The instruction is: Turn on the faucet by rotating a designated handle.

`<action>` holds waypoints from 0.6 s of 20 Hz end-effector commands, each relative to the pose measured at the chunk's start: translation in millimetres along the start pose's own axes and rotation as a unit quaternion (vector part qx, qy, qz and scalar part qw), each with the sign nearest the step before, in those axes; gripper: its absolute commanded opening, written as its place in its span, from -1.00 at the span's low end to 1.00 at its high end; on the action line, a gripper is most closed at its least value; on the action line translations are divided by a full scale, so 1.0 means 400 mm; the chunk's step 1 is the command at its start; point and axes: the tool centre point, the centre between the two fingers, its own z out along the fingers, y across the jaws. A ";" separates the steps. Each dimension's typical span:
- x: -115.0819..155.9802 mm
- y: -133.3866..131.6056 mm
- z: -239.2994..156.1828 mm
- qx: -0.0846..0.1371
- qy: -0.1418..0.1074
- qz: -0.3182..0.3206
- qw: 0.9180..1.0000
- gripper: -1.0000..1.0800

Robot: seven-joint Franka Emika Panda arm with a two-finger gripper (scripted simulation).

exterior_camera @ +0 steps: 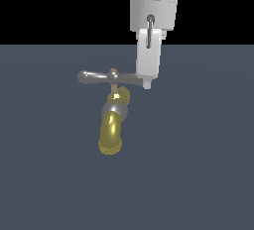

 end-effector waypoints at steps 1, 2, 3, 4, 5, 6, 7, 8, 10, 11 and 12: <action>0.004 0.006 0.010 0.000 0.000 -0.010 1.000 -1.00; 0.005 0.007 0.013 0.000 0.001 -0.013 1.000 -1.00; 0.006 0.008 0.015 0.000 0.001 -0.015 1.000 -1.00; 0.007 0.009 0.016 0.001 0.001 -0.017 1.000 -1.00; 0.008 0.010 0.018 0.001 0.001 -0.018 1.000 -1.00; 0.008 0.010 0.018 0.001 0.001 -0.019 1.000 -1.00; 0.008 0.010 0.019 0.001 0.001 -0.019 1.000 -1.00; 0.008 0.010 0.019 0.001 0.001 -0.019 1.000 -1.00; 0.008 0.010 0.019 0.001 0.001 -0.019 1.000 -1.00; 0.008 0.010 0.018 0.001 0.001 -0.019 1.000 -1.00; 0.007 0.017 0.018 0.001 0.001 -0.019 1.000 -1.00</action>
